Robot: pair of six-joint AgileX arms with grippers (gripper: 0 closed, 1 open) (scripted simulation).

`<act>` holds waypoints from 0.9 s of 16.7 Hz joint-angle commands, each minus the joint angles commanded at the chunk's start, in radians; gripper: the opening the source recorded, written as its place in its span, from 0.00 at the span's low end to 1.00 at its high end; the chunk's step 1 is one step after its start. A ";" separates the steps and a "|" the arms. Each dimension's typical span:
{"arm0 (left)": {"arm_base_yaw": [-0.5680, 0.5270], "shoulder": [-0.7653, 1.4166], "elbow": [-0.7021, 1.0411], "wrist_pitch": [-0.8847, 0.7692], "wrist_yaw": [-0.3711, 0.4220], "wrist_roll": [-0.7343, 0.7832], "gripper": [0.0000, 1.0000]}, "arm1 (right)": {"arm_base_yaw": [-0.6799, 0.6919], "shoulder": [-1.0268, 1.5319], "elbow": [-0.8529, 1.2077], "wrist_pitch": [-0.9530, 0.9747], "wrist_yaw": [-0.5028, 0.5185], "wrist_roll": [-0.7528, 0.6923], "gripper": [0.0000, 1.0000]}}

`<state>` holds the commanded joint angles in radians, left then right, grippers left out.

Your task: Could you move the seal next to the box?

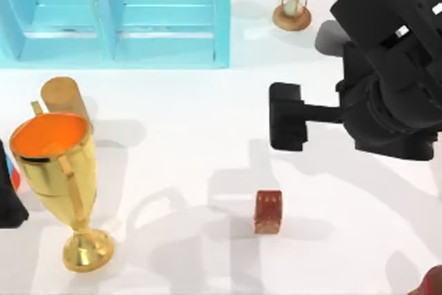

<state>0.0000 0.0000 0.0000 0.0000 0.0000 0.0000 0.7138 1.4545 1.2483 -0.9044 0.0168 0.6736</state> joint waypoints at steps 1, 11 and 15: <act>0.000 0.000 0.000 0.000 0.000 0.000 1.00 | 0.019 0.079 0.064 -0.052 -0.001 0.025 1.00; 0.000 0.000 0.000 0.000 0.000 0.000 1.00 | 0.074 0.532 0.415 -0.343 -0.015 0.130 1.00; 0.000 0.000 0.000 0.000 0.000 0.000 1.00 | 0.069 0.529 0.412 -0.341 -0.015 0.129 1.00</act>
<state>0.0000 0.0000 0.0000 0.0000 0.0000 0.0000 0.7830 1.9837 1.6602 -1.2455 0.0019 0.8028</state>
